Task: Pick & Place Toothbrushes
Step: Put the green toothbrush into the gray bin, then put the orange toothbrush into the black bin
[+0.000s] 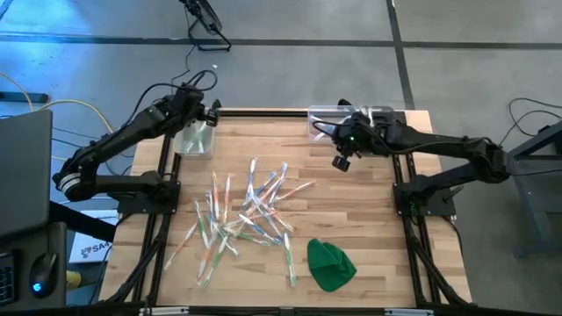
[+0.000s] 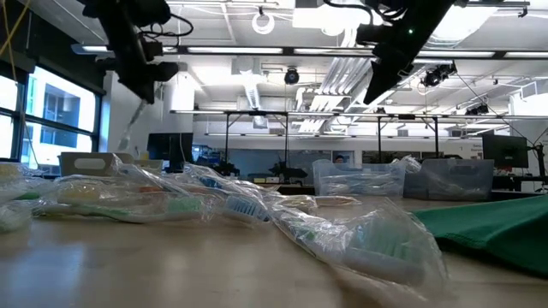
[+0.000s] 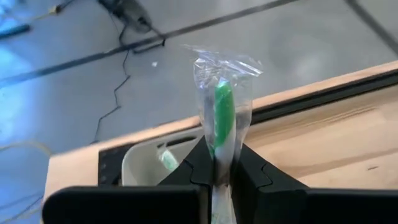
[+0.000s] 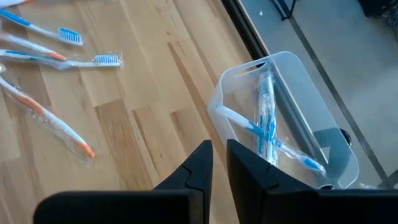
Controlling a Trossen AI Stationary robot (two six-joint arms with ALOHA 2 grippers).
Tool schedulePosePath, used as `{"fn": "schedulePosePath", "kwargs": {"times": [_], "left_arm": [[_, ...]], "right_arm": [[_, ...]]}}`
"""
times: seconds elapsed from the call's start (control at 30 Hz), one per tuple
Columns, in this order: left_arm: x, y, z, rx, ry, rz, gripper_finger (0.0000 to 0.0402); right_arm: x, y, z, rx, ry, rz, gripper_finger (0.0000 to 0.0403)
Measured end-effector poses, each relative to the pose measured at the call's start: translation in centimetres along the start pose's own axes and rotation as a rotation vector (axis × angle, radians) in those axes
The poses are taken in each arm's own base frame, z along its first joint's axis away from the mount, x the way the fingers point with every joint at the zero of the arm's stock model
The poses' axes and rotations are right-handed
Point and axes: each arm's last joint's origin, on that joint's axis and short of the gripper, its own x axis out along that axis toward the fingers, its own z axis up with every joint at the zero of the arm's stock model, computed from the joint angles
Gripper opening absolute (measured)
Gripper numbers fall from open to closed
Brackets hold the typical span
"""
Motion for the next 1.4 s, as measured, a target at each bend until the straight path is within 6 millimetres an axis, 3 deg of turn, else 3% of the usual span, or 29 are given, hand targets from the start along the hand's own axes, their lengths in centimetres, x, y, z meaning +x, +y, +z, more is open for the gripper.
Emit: {"fn": "schedulePosePath", "kwargs": {"times": [0.2,0.5,0.9,1.2,1.4], "left_arm": [[1.0,-0.5,-0.7,0.017,0.061,0.024,0.0018],[3.8,-1.4,-3.3,0.028,0.187,0.073,0.0018],[5.6,-2.0,-4.7,0.001,0.259,0.112,0.0021],[6.0,-2.0,-4.7,-0.068,0.213,0.216,0.0147],[6.0,-1.9,-4.5,-0.062,0.185,0.251,0.0185]], "right_arm": [[0.0,0.0,0.1,0.003,-0.009,0.000,0.0038],[0.0,0.0,0.1,0.003,-0.008,0.000,0.0038],[0.0,0.0,0.1,0.003,-0.008,0.000,0.0038],[0.0,0.0,0.1,0.003,-0.008,0.000,0.0038],[0.0,0.0,0.1,0.003,-0.008,0.000,0.0038]]}}
